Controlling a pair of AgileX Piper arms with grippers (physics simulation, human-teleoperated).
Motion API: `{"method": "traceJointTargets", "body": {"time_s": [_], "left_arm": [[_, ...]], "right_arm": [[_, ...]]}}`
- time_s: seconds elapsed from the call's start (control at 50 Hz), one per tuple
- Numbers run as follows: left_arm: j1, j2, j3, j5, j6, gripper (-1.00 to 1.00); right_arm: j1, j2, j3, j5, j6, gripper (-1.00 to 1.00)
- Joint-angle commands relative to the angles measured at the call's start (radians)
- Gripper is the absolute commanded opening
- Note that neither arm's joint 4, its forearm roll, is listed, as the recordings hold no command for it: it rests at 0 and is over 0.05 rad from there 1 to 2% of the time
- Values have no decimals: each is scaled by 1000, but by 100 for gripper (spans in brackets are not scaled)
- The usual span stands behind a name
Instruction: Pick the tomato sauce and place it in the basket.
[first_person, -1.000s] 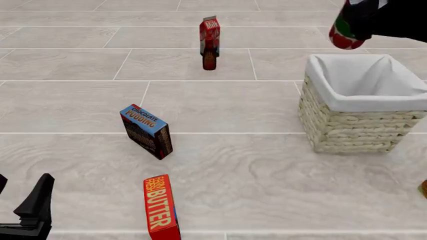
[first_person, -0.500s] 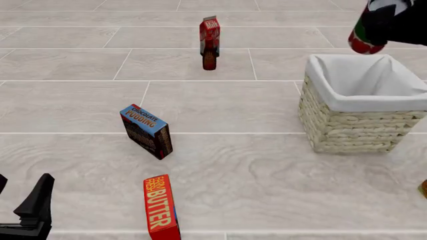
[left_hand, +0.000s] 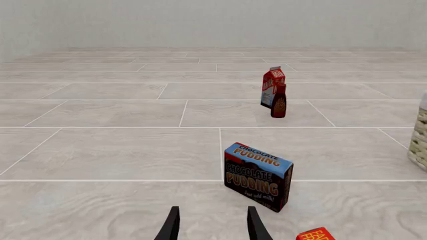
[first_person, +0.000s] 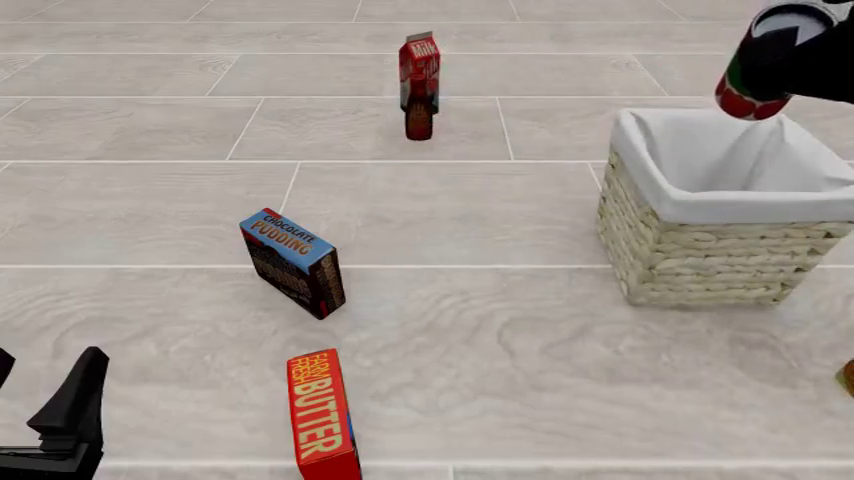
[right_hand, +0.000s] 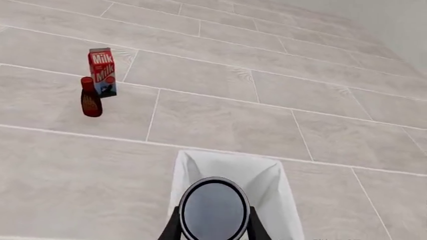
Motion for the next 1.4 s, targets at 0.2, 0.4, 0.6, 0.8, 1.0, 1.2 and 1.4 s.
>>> {"method": "traceJointTargets", "body": {"time_s": [0.2, 0.4, 0.6, 0.8, 1.0, 1.2, 1.4], "left_arm": [[0, 0, 0, 0, 0, 100], [0, 0, 0, 0, 0, 100], [0, 0, 0, 0, 0, 100], [0, 0, 0, 0, 0, 100], [0, 0, 0, 0, 0, 100], [0, 0, 0, 0, 0, 100], [0, 0, 0, 0, 0, 100]], "right_arm": [[-46, 78, -4, -49, 28, -100], [-55, 130, -10, -77, 26, -100], [-63, 163, -19, -87, 30, -100], [-68, 186, -20, -94, 31, -100], [-76, 200, -14, -99, 25, -100], [-86, 219, -2, -112, 21, -100], [-89, 239, 8, -130, 20, -100]]}}
